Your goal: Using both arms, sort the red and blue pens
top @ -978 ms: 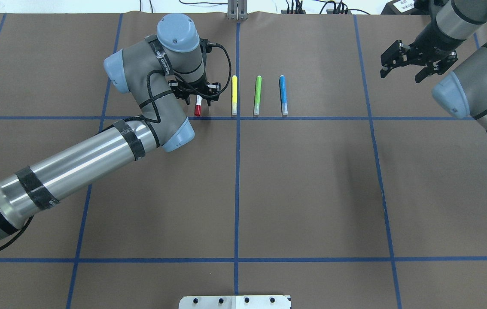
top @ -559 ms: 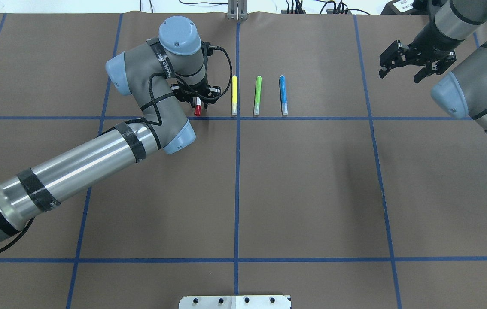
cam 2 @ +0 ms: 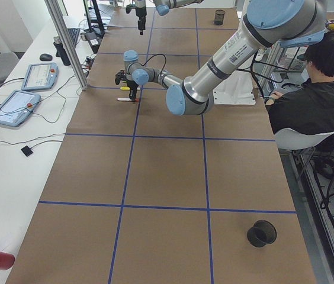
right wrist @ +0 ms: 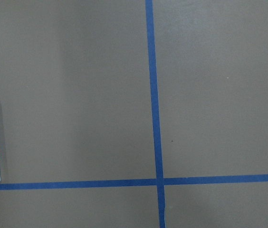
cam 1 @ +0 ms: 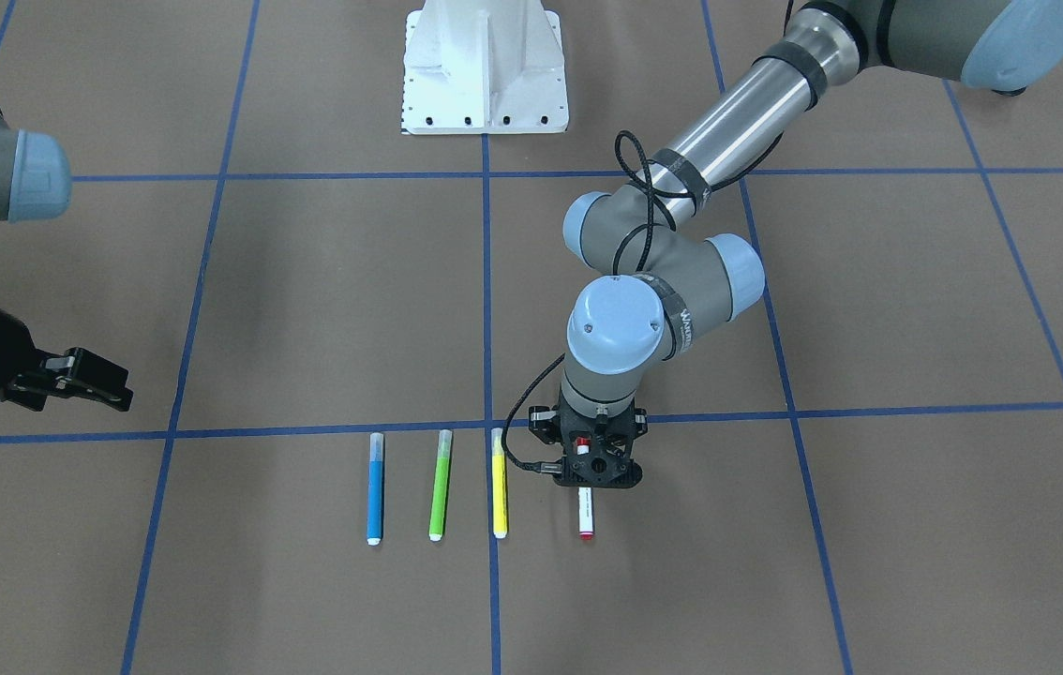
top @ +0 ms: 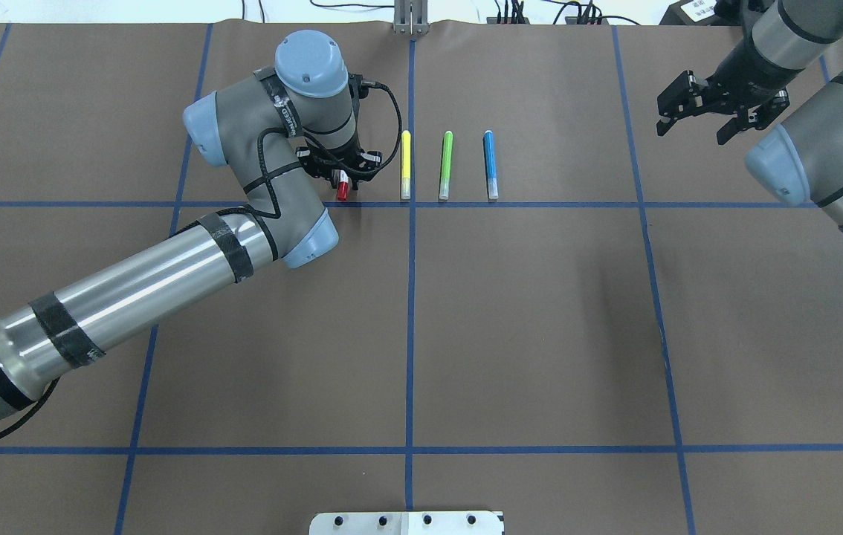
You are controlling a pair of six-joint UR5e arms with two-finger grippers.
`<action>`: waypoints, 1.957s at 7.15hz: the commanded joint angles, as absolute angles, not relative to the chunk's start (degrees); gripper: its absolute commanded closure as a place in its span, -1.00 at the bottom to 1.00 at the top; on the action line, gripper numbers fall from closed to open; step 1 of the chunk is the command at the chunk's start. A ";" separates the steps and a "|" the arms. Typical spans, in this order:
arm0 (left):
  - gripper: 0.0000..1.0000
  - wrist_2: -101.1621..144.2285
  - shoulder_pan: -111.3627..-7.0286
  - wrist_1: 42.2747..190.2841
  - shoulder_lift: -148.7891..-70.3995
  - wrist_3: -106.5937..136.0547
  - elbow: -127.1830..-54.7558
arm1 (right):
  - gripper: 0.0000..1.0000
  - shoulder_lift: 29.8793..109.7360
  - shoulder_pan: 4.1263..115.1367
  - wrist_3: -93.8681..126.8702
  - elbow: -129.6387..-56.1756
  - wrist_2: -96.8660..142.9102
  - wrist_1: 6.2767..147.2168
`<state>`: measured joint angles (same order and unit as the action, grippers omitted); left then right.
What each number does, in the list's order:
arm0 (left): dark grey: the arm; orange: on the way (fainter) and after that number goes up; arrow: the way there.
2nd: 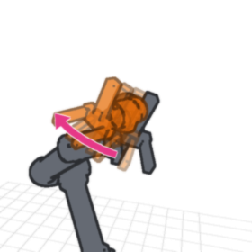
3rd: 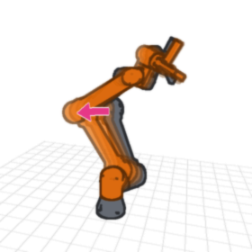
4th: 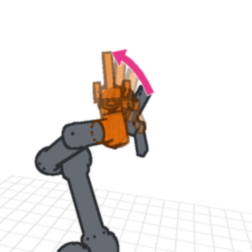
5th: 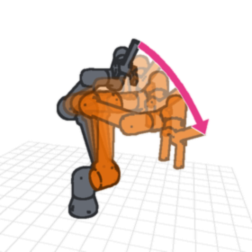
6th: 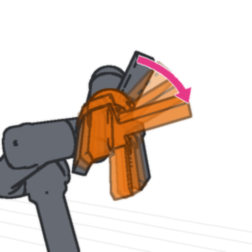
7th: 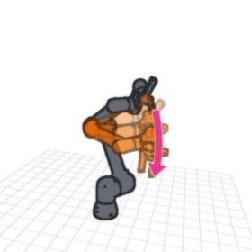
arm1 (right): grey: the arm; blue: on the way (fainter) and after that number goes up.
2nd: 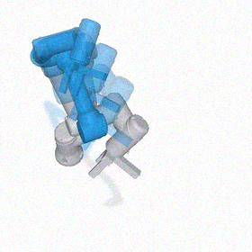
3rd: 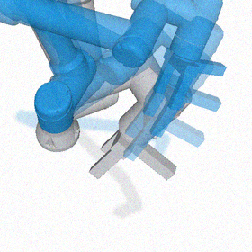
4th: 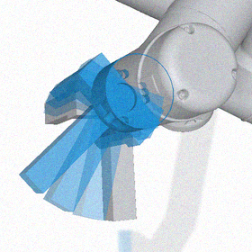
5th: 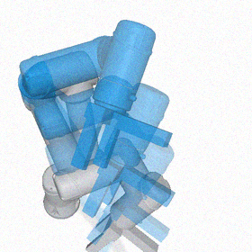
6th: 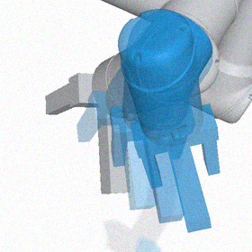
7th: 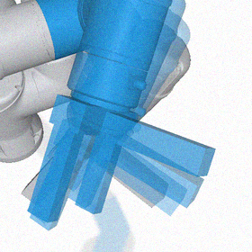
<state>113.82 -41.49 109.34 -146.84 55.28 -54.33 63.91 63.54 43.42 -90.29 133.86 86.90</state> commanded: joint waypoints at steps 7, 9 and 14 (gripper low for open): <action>1.00 120.03 -47.52 101.10 -145.99 55.29 -62.29 | -0.98 61.01 59.97 44.03 -89.65 129.23 86.75; 1.00 120.94 -50.79 98.88 -144.15 54.58 -65.30 | -0.98 52.61 53.99 49.90 -82.84 125.96 86.57; 1.00 129.36 -58.35 93.09 -130.45 54.32 -76.28 | -0.96 44.57 48.35 57.92 -69.71 118.83 76.47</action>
<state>127.52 -57.27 94.08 -133.92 54.49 -73.97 45.98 49.14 57.57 -71.71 119.72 77.06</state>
